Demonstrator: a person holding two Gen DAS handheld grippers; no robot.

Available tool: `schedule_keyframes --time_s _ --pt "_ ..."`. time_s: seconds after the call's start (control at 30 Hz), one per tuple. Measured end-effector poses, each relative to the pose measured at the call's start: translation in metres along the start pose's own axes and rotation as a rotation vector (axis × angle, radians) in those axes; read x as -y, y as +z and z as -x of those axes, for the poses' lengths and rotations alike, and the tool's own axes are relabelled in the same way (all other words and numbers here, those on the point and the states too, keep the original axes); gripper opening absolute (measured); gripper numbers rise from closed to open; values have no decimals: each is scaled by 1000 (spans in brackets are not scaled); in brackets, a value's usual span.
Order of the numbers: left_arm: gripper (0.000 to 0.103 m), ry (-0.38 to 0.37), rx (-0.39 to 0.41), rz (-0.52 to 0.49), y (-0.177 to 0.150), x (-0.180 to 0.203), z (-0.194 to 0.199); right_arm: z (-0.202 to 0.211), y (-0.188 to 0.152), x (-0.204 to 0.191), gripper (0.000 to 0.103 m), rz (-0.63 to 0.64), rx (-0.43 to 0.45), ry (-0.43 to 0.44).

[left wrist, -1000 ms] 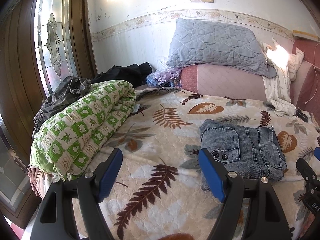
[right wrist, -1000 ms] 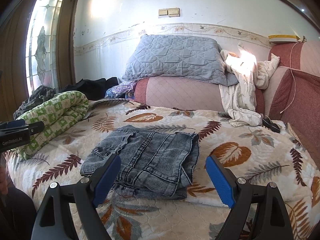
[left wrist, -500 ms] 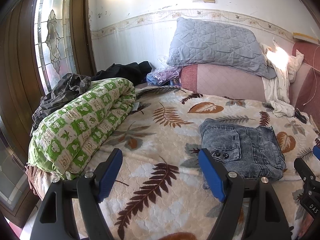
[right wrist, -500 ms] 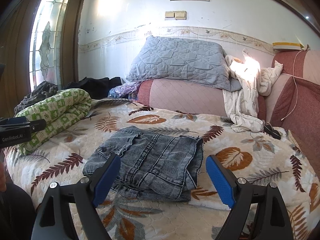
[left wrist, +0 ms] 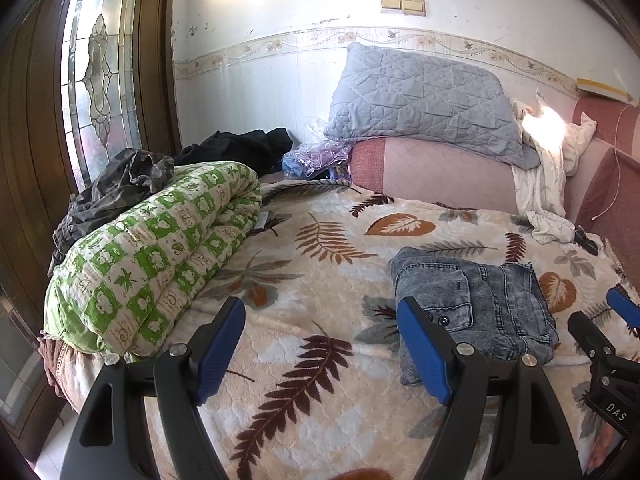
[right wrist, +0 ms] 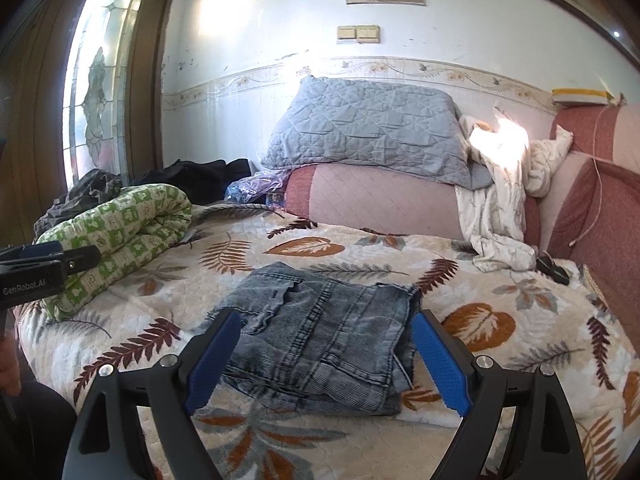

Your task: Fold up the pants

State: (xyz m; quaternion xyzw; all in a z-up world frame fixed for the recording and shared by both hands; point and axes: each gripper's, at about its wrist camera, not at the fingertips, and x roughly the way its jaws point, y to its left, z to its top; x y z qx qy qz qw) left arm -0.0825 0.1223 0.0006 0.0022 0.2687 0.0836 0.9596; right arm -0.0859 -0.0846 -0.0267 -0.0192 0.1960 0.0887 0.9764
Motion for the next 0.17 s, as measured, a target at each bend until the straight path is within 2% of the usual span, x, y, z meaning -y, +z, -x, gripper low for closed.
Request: schedule_keyframes --time_s 0.03,0.07,0.17 --pt "91 -15 3 15 1 -3 0 0 2 -3 90 7 2 5" --pt "97 -26 6 30 1 -6 0 0 4 -6 90 13 5 10" --pt "99 -49 -3 67 4 -13 -4 0 11 -12 90 34 9 18"
